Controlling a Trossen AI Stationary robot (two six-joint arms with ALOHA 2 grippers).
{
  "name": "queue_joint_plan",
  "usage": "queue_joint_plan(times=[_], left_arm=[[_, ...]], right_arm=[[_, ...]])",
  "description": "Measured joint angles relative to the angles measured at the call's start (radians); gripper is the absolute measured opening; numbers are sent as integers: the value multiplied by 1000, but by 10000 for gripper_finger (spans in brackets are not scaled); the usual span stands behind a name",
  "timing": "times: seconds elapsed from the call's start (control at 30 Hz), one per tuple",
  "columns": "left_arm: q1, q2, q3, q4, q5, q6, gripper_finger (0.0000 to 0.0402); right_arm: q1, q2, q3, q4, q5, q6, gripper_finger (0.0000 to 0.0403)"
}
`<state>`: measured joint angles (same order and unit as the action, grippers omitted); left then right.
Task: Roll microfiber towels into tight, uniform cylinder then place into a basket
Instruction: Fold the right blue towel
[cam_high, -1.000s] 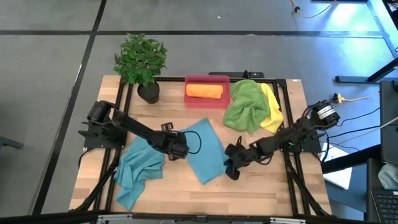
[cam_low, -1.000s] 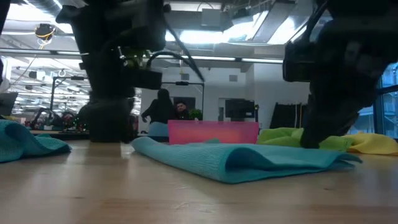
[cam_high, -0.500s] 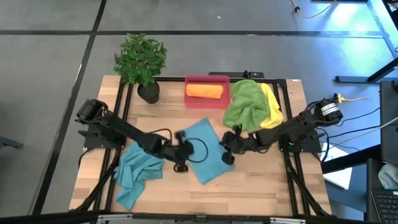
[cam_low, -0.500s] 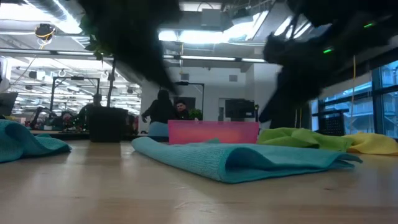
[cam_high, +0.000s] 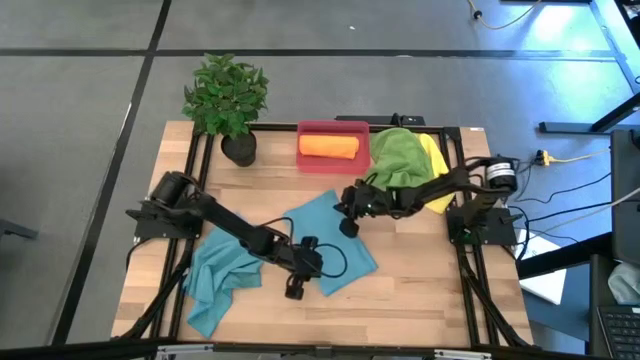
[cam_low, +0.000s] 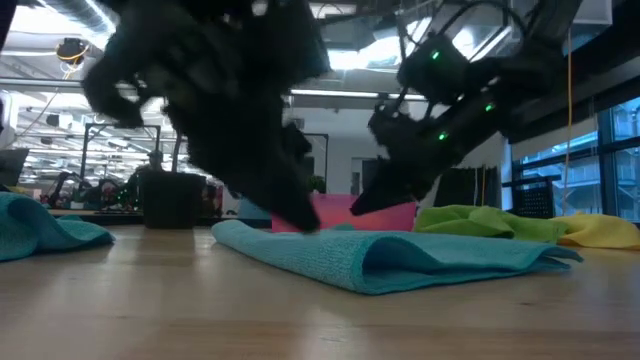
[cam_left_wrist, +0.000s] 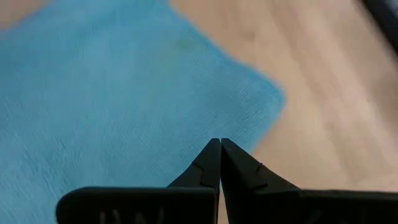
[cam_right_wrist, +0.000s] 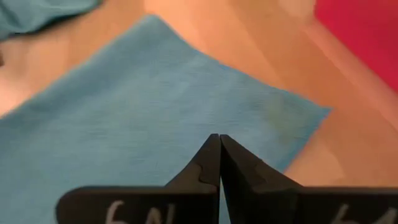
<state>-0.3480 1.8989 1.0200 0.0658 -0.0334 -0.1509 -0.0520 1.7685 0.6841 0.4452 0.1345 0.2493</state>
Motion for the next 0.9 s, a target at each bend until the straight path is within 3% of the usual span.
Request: queue_joint_plan(times=[0.4,0.9], left_arm=[[31,73,88,-23,76,-3,2],[18,63,96,-285,132,-86,1]], right_arm=[[-77,157,56,21,4,4,10],[-76,98,53,-108,23,100,10]])
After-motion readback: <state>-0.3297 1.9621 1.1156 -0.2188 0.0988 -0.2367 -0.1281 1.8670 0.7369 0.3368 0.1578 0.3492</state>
